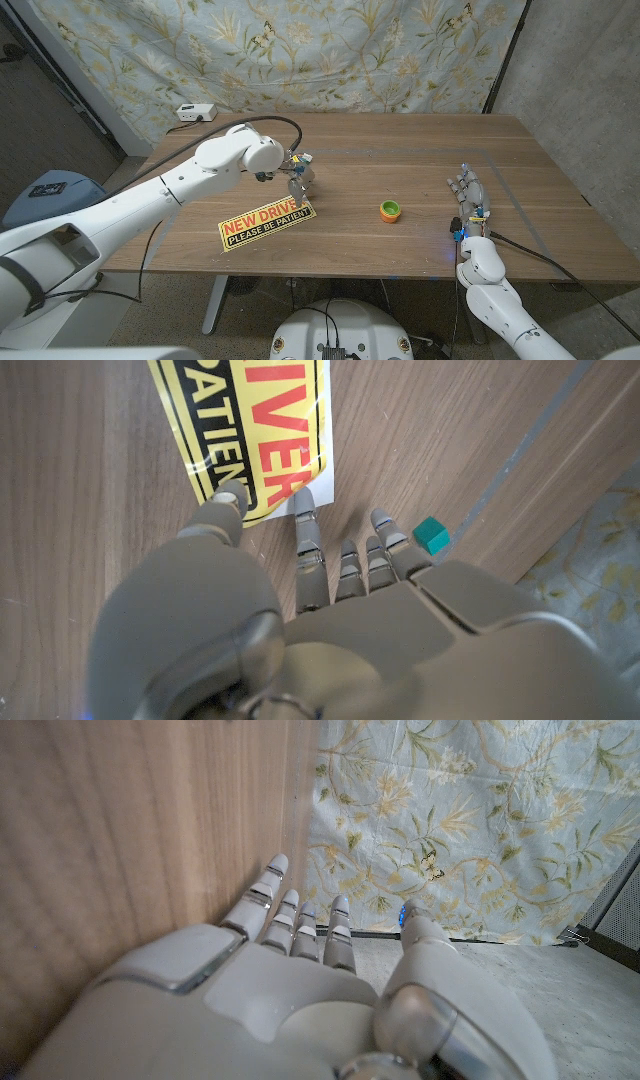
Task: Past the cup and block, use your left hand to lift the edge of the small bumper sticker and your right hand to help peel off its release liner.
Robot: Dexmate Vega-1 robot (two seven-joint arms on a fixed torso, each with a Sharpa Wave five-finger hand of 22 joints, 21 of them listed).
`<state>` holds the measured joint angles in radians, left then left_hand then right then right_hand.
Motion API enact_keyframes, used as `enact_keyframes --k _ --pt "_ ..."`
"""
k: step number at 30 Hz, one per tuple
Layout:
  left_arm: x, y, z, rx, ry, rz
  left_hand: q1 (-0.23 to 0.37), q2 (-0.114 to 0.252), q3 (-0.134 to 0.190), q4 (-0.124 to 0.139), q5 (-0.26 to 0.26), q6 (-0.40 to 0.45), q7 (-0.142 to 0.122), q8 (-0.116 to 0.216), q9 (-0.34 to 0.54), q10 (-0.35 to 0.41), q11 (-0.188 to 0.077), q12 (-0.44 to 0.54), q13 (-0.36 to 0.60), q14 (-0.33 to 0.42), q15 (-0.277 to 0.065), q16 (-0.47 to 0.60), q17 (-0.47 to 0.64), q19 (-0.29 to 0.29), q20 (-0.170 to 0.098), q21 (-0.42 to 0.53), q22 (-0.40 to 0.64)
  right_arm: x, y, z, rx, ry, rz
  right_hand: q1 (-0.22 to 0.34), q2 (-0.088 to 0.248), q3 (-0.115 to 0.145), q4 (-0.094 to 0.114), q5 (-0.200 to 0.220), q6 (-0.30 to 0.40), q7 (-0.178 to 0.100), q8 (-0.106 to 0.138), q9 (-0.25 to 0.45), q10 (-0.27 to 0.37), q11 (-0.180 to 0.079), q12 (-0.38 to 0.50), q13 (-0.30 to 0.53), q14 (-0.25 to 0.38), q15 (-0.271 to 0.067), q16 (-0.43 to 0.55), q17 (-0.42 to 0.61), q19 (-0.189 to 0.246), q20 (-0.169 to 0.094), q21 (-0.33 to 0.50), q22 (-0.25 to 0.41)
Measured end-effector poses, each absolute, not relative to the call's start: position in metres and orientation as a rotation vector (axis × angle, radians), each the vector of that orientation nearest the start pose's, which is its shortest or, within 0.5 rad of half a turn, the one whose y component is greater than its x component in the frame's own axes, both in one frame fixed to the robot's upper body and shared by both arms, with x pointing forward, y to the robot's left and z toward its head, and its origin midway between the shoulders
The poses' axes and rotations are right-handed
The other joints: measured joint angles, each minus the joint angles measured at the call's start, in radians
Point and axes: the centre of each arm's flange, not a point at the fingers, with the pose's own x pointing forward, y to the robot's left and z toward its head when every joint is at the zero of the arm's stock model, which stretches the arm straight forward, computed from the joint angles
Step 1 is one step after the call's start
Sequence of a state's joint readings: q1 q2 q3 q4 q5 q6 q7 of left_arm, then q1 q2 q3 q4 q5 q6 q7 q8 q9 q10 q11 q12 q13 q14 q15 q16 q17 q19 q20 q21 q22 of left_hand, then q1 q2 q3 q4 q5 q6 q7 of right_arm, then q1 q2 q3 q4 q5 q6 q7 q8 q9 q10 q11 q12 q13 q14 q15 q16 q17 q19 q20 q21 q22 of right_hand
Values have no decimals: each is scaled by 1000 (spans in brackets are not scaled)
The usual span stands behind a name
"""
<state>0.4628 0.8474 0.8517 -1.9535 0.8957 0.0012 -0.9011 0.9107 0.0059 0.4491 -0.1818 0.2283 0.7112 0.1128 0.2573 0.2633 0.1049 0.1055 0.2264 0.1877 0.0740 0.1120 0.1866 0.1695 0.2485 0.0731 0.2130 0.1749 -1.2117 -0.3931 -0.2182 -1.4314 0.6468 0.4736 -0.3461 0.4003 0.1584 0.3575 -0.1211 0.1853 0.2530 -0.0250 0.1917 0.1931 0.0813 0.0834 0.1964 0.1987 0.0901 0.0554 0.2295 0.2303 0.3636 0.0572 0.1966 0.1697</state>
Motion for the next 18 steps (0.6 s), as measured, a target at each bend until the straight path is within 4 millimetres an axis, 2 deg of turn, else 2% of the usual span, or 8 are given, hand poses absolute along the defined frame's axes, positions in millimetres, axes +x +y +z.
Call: enact_keyframes --k 6,12,18 --pt "557 138 18 2286 -348 -465 39 -6 -4 4 -12 8 -11 15 24 31 -35 0 4 49 -16 12 3 38 -6 7 5 585 -332 -167 352 -549 -227 0 0 0 0 0 -2 -2 0 0 0 0 0 0 0 0 2 0 0 0 0 0" --pt "553 137 14 2320 -445 -374 83 -7 -7 7 -19 68 -34 73 56 85 -49 8 8 97 -33 15 6 74 -6 20 5 586 -331 -169 358 -547 -229 0 0 0 0 0 -5 -5 0 0 0 0 0 0 0 0 4 0 7 7 0 0" --pt "550 137 11 2339 -516 -306 115 -3 -24 13 -19 136 -52 137 94 147 -67 21 14 147 -57 24 8 108 -3 31 10 586 -331 -171 364 -544 -233 0 0 0 0 0 -9 -9 0 0 0 0 0 0 0 0 4 0 7 7 0 0"
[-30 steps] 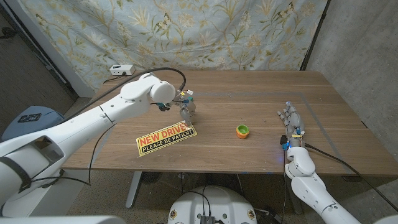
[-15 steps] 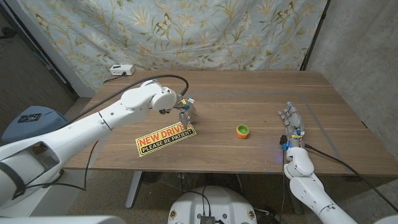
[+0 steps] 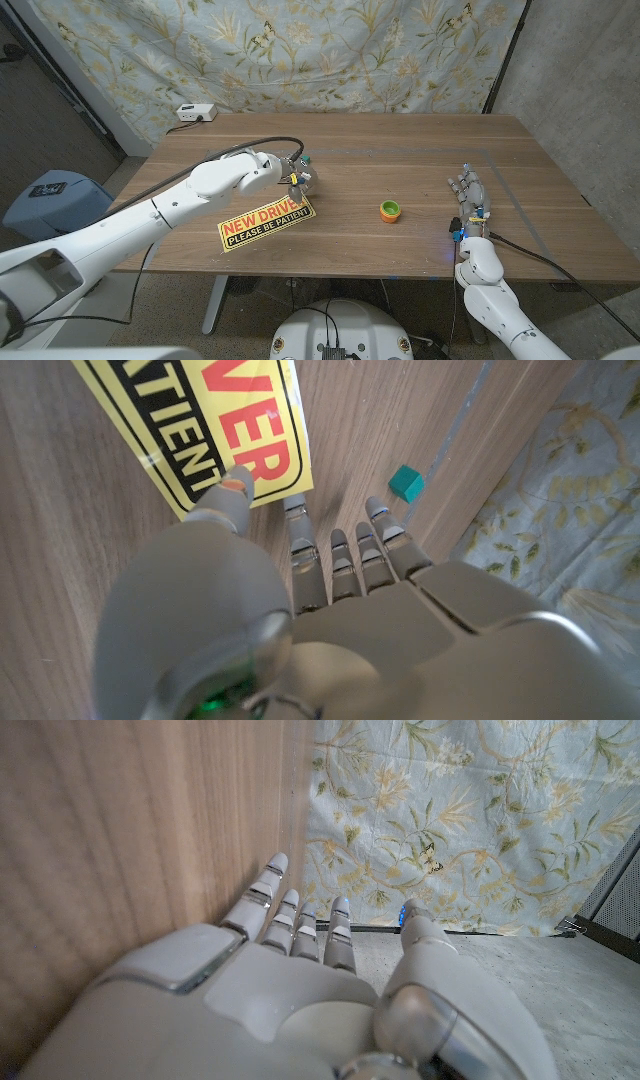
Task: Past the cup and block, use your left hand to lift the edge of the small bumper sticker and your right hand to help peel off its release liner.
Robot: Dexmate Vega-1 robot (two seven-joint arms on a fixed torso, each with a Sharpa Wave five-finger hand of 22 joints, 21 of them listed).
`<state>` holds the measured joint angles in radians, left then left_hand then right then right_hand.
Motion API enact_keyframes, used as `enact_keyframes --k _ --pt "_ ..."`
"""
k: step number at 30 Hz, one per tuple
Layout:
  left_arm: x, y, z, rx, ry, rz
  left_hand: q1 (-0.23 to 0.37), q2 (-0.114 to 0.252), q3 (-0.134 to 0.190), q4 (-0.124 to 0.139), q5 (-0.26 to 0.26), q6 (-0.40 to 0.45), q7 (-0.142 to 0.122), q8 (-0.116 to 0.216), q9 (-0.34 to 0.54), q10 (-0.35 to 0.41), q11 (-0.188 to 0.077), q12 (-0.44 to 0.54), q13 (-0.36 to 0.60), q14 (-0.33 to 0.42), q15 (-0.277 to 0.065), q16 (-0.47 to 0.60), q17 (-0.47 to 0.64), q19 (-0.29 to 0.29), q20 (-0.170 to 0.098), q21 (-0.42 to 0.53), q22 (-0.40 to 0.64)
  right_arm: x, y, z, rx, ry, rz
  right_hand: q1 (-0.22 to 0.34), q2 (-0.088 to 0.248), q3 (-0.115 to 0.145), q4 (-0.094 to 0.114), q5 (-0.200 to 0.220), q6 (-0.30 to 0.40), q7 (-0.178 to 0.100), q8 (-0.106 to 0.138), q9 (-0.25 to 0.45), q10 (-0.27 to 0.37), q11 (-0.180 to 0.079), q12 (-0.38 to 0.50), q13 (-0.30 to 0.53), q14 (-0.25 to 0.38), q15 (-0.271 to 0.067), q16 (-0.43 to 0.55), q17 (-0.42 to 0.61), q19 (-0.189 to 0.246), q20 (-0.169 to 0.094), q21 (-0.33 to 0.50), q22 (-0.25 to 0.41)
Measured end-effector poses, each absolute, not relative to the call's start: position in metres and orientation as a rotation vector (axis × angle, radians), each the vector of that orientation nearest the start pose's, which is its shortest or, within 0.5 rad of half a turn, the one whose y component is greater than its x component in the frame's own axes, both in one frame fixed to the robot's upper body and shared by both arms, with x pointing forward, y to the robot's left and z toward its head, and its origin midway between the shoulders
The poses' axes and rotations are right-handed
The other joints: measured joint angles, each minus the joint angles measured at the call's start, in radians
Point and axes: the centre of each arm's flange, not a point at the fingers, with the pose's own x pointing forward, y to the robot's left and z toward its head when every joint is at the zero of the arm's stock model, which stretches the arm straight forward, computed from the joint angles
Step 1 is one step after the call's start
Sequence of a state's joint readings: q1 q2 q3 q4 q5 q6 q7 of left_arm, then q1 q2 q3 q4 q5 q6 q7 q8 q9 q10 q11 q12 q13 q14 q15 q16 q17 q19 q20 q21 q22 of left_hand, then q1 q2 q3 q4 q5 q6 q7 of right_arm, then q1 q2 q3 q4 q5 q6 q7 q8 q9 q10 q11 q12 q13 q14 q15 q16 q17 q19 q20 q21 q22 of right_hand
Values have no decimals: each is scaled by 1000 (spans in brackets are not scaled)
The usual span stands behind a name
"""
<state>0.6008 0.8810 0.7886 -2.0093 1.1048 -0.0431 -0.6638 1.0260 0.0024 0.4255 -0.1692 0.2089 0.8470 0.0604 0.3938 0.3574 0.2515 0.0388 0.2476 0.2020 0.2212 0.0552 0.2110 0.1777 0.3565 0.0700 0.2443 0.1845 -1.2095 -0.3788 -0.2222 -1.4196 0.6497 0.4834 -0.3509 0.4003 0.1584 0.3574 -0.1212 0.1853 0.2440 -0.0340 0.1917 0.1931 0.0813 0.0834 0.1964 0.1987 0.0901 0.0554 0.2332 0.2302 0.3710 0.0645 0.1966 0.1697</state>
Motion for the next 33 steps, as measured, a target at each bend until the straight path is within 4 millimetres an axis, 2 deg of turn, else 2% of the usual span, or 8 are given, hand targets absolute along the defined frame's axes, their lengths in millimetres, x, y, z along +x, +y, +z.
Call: enact_keyframes --k 5,8,11,17,33 --pt "549 137 9 2346 -553 -274 18 7 -17 8 0 110 -27 87 46 61 -10 8 1 49 -18 4 2 39 3 11 4 586 -330 -172 368 -542 -237 0 0 0 0 0 0 0 0 0 0 0 0 0 0 0 0 0 0 0 0 0" --pt "549 136 8 2348 -568 -259 23 12 -25 11 0 163 -36 122 62 91 -17 15 1 78 -25 8 2 53 0 14 4 586 -330 -173 371 -540 -238 0 0 0 0 0 0 0 0 0 0 0 0 0 0 0 0 0 0 0 0 0" --pt "548 136 8 2350 -579 -250 27 16 -29 12 0 204 -42 145 63 110 -25 15 1 91 -30 8 2 62 -2 19 4 586 -330 -174 374 -538 -239 0 0 0 0 0 -4 -4 0 0 0 0 0 0 0 0 -1 0 0 0 0 0" --pt "548 135 7 2354 -593 -239 31 20 -36 11 0 225 -46 154 60 129 -26 19 1 104 -37 11 2 71 0 21 9 587 -329 -176 379 -534 -242 0 0 0 0 0 -4 -4 0 0 0 0 0 0 0 0 -1 0 0 0 0 0" --pt "551 134 8 2338 -621 -227 40 29 -42 12 0 237 -37 154 55 146 -25 19 0 126 -37 11 2 80 1 27 9 589 -327 -178 383 -523 -240 0 0 0 0 0 -3 -3 0 0 0 0 0 0 0 0 -1 0 0 0 0 0"
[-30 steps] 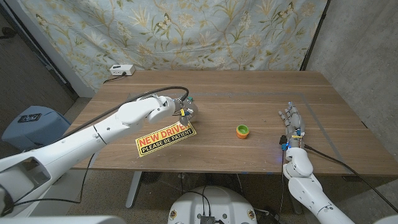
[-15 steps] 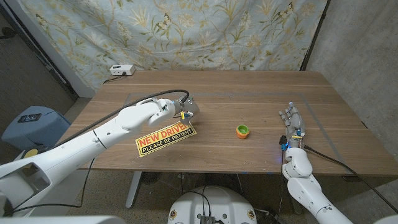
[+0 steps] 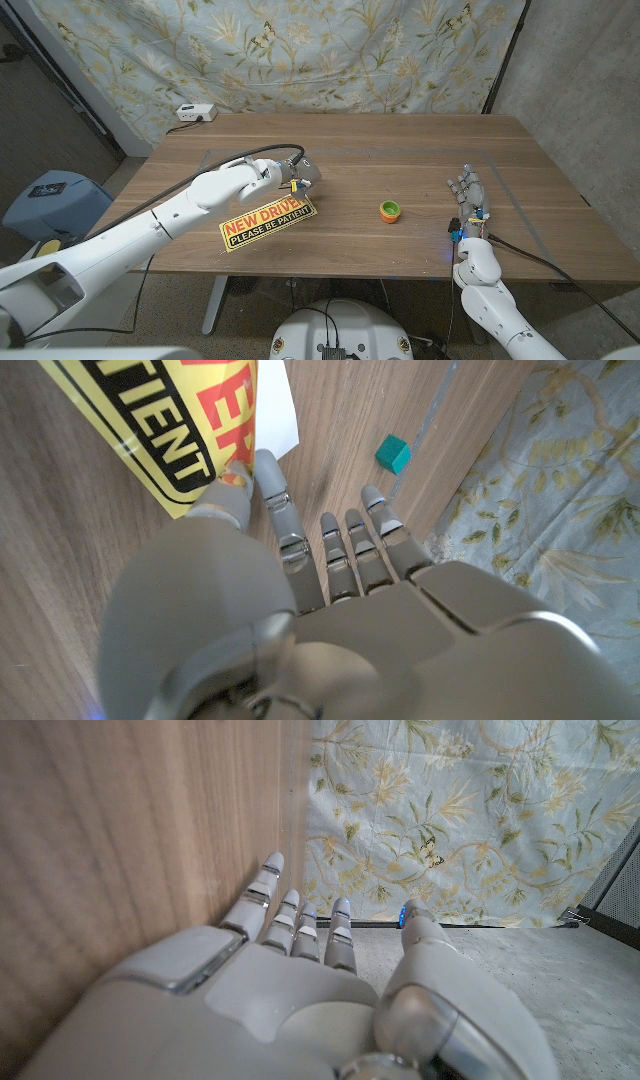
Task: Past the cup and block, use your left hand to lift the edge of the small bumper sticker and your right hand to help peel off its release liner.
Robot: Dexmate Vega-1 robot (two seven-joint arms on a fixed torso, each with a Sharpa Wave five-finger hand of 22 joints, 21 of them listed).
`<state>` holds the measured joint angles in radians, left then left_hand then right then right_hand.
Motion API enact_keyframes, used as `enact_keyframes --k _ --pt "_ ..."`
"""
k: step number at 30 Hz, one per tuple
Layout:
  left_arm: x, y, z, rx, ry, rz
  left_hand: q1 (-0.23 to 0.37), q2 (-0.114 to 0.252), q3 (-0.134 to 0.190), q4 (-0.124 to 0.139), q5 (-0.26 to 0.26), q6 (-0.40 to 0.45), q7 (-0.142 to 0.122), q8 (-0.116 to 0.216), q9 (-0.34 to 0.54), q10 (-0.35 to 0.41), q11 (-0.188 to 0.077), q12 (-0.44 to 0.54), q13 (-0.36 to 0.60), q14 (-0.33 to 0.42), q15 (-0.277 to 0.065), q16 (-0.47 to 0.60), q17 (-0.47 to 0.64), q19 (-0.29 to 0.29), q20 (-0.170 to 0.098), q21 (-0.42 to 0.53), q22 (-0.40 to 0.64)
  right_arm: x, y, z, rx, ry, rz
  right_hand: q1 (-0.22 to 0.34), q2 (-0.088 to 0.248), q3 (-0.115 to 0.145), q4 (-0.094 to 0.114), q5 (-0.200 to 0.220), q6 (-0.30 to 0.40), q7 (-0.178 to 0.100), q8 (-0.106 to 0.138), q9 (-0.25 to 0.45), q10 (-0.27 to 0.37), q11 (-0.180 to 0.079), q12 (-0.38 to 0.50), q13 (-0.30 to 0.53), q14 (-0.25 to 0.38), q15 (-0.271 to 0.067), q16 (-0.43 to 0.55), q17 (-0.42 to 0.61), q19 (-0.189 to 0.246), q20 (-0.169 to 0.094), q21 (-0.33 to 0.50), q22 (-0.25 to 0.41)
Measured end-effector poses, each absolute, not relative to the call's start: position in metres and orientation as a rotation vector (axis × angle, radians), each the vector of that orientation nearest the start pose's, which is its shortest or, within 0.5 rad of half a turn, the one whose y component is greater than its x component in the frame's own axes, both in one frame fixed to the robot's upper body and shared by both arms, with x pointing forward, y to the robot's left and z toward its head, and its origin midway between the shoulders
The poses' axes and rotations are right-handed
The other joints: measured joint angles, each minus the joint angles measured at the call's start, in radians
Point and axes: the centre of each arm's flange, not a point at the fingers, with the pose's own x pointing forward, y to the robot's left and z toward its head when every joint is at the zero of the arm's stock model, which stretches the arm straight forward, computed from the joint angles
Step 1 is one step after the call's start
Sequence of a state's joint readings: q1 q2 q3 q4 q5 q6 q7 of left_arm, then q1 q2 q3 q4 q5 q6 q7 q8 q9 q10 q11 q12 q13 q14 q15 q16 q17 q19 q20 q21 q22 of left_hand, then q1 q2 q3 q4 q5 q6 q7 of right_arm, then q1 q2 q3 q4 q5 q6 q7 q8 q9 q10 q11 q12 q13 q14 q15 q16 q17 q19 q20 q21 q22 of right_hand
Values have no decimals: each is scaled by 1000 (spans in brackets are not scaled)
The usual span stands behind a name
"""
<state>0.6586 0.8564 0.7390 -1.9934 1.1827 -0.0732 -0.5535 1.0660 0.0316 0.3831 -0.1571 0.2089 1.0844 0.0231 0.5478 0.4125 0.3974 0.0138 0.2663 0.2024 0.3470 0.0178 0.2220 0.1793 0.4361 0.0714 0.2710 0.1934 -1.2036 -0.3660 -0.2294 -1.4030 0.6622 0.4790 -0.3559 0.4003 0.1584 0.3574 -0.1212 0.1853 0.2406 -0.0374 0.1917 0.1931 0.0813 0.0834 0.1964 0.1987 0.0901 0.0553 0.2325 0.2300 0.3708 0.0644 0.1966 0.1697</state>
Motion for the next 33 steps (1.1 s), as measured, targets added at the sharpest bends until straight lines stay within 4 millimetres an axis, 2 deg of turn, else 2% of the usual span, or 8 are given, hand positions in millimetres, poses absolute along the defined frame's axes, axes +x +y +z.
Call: enact_keyframes --k 4,31,33 --pt "550 134 11 2327 -639 -219 0 0 0 0 0 0 0 8 0 3 -3 0 0 0 0 0 0 0 0 0 0 592 -325 -176 381 -520 -235 0 0 0 0 0 0 0 0 0 0 0 0 0 0 0 0 0 0 0 0 0" --pt "548 133 20 2268 -757 -197 4 4 -10 4 0 5 -5 9 0 8 2 -4 0 0 0 -4 0 0 0 0 0 599 -318 -161 351 -524 -209 0 0 3 3 0 0 0 0 0 -4 -4 0 0 0 0 0 0 0 0 0 0" --pt "554 136 27 2266 -754 -183 4 4 -10 4 0 5 -5 9 0 8 2 -4 0 0 0 -4 0 0 0 0 0 599 -318 -158 337 -523 -207 0 0 3 3 0 0 0 0 0 -4 -4 0 0 0 0 0 0 0 0 0 0"
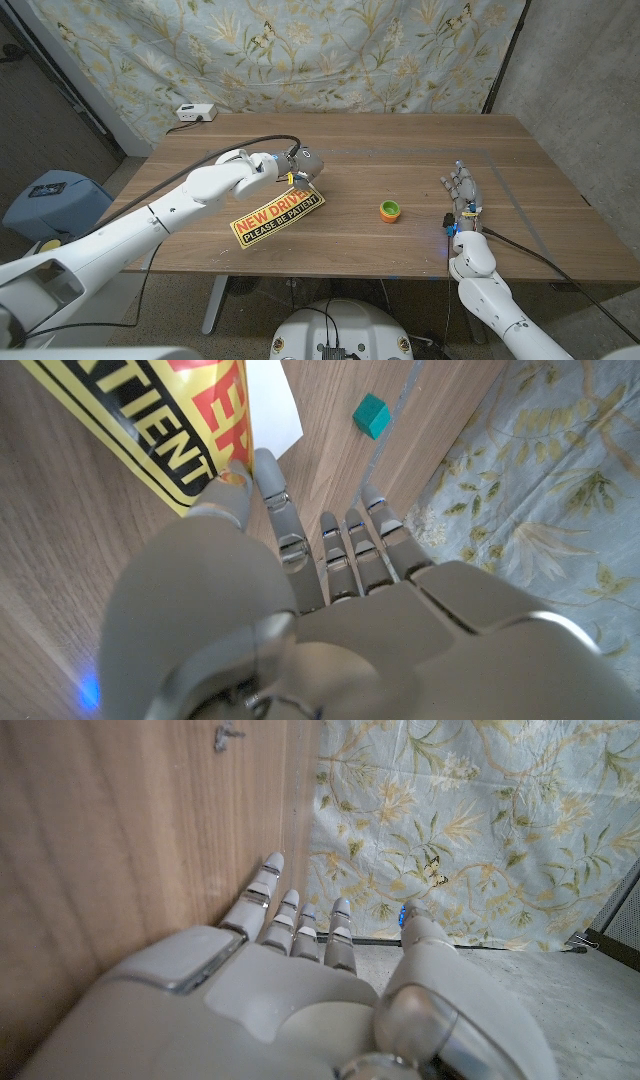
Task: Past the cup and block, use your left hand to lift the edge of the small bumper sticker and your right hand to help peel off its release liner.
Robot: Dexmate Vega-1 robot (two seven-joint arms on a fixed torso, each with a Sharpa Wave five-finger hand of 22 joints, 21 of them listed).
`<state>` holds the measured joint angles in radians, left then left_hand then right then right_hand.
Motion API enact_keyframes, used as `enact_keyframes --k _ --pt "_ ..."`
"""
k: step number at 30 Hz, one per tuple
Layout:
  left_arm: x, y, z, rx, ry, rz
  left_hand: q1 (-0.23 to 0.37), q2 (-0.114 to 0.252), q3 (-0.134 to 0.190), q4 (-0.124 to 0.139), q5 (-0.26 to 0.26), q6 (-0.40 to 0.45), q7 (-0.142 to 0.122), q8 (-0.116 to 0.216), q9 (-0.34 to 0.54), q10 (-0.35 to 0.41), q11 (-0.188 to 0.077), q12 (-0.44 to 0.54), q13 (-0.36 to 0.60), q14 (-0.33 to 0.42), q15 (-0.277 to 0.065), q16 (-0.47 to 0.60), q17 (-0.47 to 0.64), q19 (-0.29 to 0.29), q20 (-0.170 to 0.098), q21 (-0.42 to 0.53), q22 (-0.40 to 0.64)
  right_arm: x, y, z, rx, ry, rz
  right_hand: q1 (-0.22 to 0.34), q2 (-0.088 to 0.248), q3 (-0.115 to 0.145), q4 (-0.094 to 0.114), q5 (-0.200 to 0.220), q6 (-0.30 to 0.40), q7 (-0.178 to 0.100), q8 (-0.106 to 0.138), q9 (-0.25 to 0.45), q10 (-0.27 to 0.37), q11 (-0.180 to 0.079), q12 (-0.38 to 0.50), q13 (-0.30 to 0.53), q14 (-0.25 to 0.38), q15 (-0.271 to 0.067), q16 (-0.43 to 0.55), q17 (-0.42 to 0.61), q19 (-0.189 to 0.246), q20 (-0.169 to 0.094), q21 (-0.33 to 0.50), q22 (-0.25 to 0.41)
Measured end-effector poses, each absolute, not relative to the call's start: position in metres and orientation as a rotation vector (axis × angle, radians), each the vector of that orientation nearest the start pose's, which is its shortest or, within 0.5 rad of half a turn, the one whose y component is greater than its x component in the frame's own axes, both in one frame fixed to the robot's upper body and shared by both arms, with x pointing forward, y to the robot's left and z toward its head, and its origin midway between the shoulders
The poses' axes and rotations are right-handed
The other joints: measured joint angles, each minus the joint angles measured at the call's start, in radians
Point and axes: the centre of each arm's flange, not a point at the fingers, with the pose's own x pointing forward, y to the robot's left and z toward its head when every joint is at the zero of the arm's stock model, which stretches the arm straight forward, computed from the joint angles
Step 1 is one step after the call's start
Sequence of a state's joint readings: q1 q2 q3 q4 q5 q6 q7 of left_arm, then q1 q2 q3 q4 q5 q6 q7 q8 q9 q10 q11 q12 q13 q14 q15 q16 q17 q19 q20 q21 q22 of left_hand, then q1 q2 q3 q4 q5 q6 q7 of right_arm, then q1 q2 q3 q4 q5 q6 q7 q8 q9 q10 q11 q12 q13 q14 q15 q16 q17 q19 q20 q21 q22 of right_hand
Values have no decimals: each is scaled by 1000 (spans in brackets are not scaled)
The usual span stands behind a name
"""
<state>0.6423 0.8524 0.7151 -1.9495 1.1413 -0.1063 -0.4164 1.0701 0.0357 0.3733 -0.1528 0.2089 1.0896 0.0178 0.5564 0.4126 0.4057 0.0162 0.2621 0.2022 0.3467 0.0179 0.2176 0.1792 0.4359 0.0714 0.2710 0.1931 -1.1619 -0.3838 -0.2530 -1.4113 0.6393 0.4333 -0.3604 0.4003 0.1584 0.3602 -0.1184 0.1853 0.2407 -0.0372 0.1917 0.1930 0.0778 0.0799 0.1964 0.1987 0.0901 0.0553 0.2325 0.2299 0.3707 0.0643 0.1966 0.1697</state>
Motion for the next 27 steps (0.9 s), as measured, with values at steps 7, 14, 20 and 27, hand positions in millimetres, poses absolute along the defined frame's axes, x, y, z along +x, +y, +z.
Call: enact_keyframes --k 7,14,20,27 --pt "558 135 32 2256 -783 -183 0 0 -4 -4 0 0 0 6 0 0 0 0 0 0 0 0 0 0 0 0 0 598 -320 -142 314 -555 -198 0 0 0 0 0 0 0 0 0 0 0 0 0 0 0 0 0 0 0 0 0" --pt "562 132 36 2247 -811 -191 0 0 -7 -2 0 0 0 6 0 0 0 0 0 0 0 0 0 -4 -4 0 0 593 -322 -127 287 -587 -193 0 0 0 0 0 0 0 0 0 0 0 0 0 -6 6 0 0 -6 5 0 0" --pt "565 129 38 2242 -833 -199 0 0 -8 0 0 0 0 6 0 5 -6 -8 0 0 0 0 0 -4 -4 0 0 588 -323 -117 269 -615 -194 0 0 0 0 0 0 0 0 0 0 0 0 0 -6 6 0 0 -6 5 0 0" --pt "567 126 41 2237 -868 -198 0 0 -12 -4 0 0 0 6 0 5 -6 -8 0 6 -5 0 0 -4 -4 0 0 582 -325 -108 254 -639 -195 0 0 0 0 0 0 0 0 0 0 0 4 0 -6 6 0 0 -6 5 0 0"
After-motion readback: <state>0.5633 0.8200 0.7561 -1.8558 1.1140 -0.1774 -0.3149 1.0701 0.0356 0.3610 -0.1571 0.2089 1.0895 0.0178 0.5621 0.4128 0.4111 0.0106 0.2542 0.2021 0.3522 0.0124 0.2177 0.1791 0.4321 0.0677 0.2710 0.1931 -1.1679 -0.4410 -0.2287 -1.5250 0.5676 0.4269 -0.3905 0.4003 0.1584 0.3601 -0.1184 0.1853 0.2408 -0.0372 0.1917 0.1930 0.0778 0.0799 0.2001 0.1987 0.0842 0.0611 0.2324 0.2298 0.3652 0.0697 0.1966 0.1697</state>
